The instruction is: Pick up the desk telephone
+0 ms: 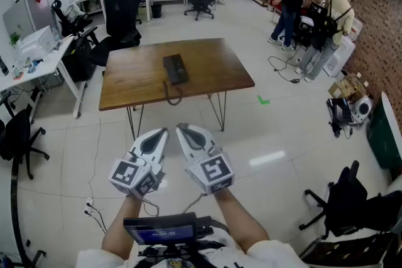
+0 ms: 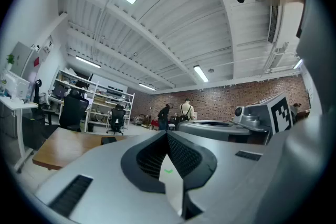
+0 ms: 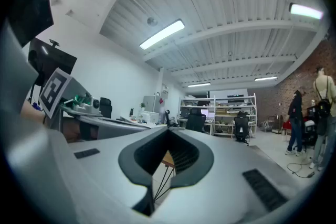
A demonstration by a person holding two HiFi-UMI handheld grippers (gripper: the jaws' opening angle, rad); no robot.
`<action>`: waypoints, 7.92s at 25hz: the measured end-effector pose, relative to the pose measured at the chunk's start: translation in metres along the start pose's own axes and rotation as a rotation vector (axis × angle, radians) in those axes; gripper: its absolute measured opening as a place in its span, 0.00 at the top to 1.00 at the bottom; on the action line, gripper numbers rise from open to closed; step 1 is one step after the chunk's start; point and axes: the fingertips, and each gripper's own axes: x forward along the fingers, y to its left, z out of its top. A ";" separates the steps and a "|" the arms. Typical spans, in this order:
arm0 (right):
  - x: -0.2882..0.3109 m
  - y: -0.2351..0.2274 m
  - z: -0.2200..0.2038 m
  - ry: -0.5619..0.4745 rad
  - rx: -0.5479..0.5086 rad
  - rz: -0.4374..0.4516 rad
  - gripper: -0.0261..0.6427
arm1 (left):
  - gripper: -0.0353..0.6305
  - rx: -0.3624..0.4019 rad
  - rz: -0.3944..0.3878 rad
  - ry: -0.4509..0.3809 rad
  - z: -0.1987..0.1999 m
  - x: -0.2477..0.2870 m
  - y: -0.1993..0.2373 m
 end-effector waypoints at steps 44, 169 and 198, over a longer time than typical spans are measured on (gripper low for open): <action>0.164 -0.171 -0.053 0.059 0.077 0.064 0.96 | 0.95 -0.045 0.105 0.056 -0.056 0.195 0.144; 0.486 -0.351 -0.345 0.770 0.632 0.699 0.51 | 0.65 -0.929 -0.021 0.339 -0.309 0.444 0.495; 0.468 -0.356 -0.270 0.522 0.602 0.648 0.56 | 0.66 -0.671 -0.110 0.287 -0.224 0.447 0.456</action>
